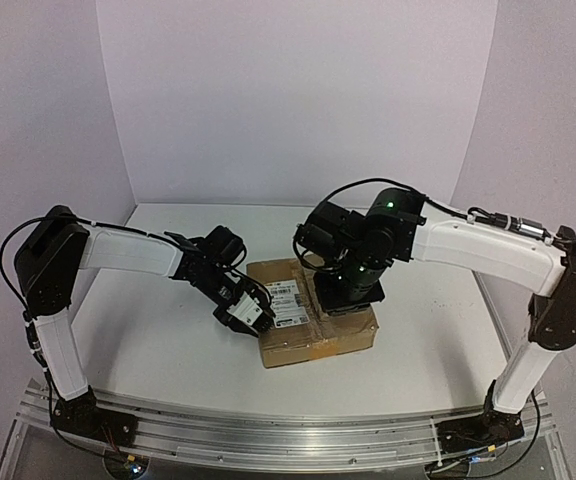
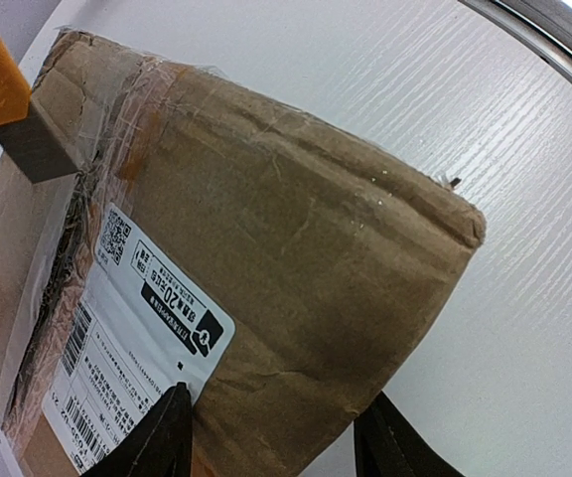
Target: Unpack the express box
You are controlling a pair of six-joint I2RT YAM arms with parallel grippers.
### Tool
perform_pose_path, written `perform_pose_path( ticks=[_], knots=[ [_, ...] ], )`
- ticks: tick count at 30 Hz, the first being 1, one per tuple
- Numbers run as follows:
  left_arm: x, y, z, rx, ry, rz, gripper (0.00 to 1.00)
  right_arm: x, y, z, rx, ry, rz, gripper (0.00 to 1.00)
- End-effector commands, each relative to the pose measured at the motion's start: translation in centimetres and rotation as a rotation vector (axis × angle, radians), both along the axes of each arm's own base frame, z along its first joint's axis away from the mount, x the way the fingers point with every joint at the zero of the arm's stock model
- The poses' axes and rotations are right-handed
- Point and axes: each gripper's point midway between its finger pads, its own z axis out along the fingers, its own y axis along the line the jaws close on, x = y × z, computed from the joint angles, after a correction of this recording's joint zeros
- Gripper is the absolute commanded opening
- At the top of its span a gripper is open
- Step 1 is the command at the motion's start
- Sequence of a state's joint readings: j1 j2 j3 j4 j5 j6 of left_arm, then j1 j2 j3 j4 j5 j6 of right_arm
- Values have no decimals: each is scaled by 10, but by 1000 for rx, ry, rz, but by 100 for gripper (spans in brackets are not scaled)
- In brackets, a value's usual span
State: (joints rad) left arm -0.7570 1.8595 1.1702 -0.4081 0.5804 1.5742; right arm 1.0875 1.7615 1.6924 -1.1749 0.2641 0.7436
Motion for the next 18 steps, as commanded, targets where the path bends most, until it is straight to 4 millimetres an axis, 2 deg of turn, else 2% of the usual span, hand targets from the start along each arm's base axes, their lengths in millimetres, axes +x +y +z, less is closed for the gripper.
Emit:
perform_pose_path(
  ticks=[1,4,10,18],
  knots=[
    [-12,59,-60,307,121,121,52,19,-4,6,-22,-90,-2,0],
    [-12,59,-59,306,120,119,52,23,2,6,-17,-93,20,0],
    [-11,58,-59,305,118,125,52,15,10,-5,11,-41,35,0],
    [-11,59,-60,307,116,130,51,6,-5,-20,-27,-6,23,0]
  ],
)
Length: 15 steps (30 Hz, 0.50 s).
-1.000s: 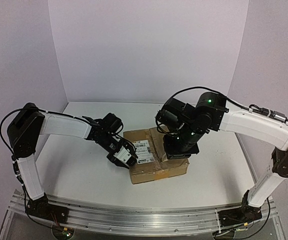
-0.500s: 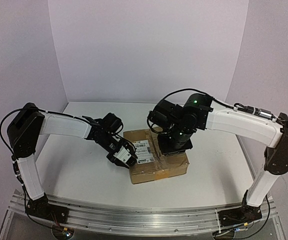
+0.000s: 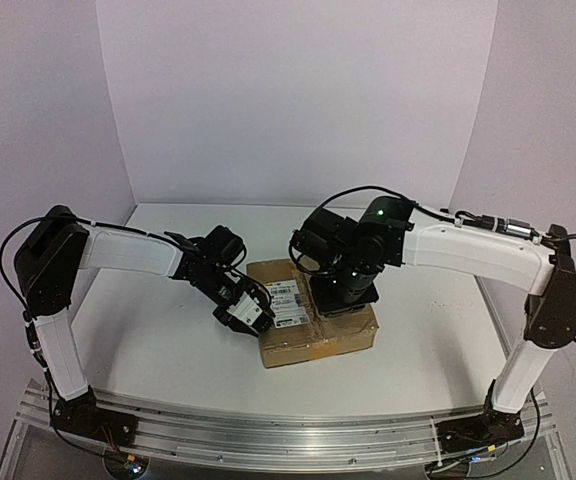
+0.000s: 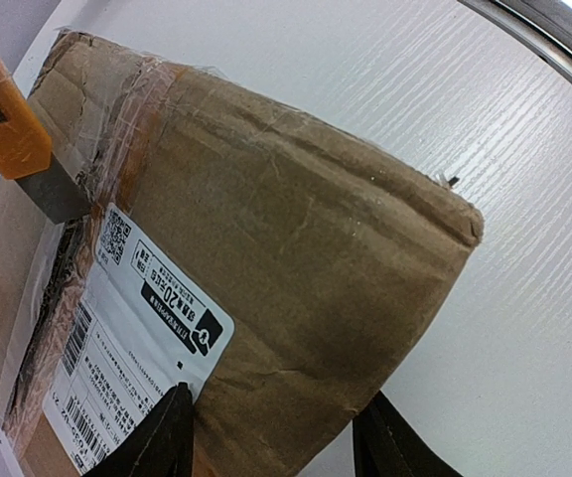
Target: Unpack the express box
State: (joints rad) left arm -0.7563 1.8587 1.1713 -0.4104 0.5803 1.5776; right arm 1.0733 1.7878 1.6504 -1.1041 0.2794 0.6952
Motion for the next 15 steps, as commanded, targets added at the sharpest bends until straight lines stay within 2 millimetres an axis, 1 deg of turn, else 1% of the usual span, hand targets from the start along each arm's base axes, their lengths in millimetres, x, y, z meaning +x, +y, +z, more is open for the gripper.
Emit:
perform_pose_path(
  ticks=[1,6,9,11,15],
  knots=[
    [-11,59,-61,306,118,132,51,-6,-11,-4,-16,14,-8,0],
    [-12,60,-62,314,120,133,51,-7,-18,0,-41,10,-13,0],
    [-11,60,-61,313,118,140,50,-13,-24,3,-96,22,0,0],
    [-8,59,-62,311,118,155,48,-24,-27,3,-143,43,23,0],
    [-6,60,-65,320,123,183,46,-52,-33,-2,-209,110,57,0]
  ],
)
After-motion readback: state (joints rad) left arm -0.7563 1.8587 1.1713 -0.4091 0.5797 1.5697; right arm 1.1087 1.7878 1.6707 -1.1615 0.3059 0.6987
